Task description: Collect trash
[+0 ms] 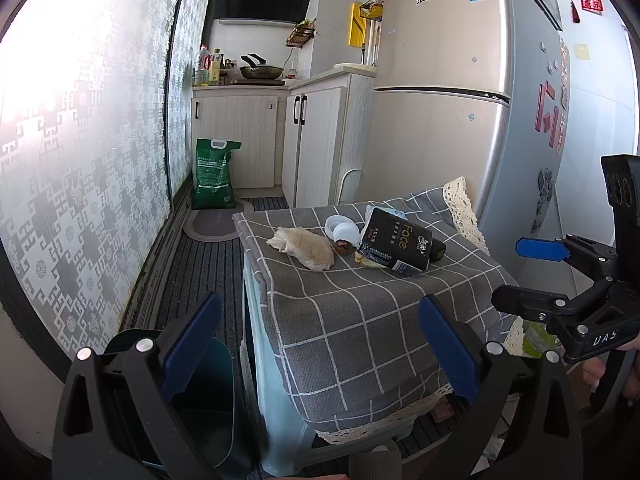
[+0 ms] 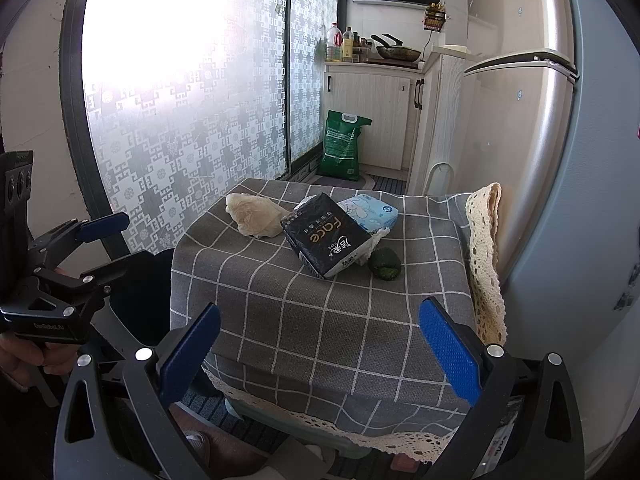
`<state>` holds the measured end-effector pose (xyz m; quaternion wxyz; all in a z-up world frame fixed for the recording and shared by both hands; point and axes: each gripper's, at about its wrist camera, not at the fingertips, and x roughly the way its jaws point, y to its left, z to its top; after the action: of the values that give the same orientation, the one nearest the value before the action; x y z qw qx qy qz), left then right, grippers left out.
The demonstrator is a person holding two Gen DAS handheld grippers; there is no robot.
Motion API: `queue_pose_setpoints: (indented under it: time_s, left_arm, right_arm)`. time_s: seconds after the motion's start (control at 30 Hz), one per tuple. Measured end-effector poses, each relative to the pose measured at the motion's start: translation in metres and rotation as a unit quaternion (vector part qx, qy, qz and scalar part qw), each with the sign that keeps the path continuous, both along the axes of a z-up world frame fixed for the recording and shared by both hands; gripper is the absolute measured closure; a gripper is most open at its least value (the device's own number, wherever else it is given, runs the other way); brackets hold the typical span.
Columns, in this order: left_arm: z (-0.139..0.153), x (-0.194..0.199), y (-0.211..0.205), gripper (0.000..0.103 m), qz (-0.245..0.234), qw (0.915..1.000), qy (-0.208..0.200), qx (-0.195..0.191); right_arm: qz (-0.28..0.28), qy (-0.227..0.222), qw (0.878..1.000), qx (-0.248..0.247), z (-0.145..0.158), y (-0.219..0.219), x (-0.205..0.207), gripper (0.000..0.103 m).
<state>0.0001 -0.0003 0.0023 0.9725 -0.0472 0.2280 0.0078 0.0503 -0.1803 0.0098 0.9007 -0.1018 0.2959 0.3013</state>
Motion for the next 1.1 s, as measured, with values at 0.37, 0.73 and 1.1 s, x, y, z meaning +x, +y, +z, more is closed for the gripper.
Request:
queue_pose_setpoints:
  time_s: [0.37, 0.73, 1.1]
  left_arm:
    - [-0.0005, 0.0001, 0.0002, 0.003, 0.0, 1.0, -0.001, 0.0]
    - [-0.0005, 0.0001, 0.0004, 0.003, 0.0, 1.0, -0.001, -0.001]
    - [-0.0002, -0.0005, 0.0003, 0.003, 0.0, 1.0, -0.001, -0.001]
  right_arm:
    - [0.001, -0.001, 1.0, 0.001, -0.0017, -0.0021, 0.0006, 0.003]
    - [0.0, -0.001, 1.0, 0.001, -0.001, -0.0009, 0.0002, 0.003]
    - [0.0, -0.001, 1.0, 0.001, -0.0016, -0.0008, -0.0001, 0.003]
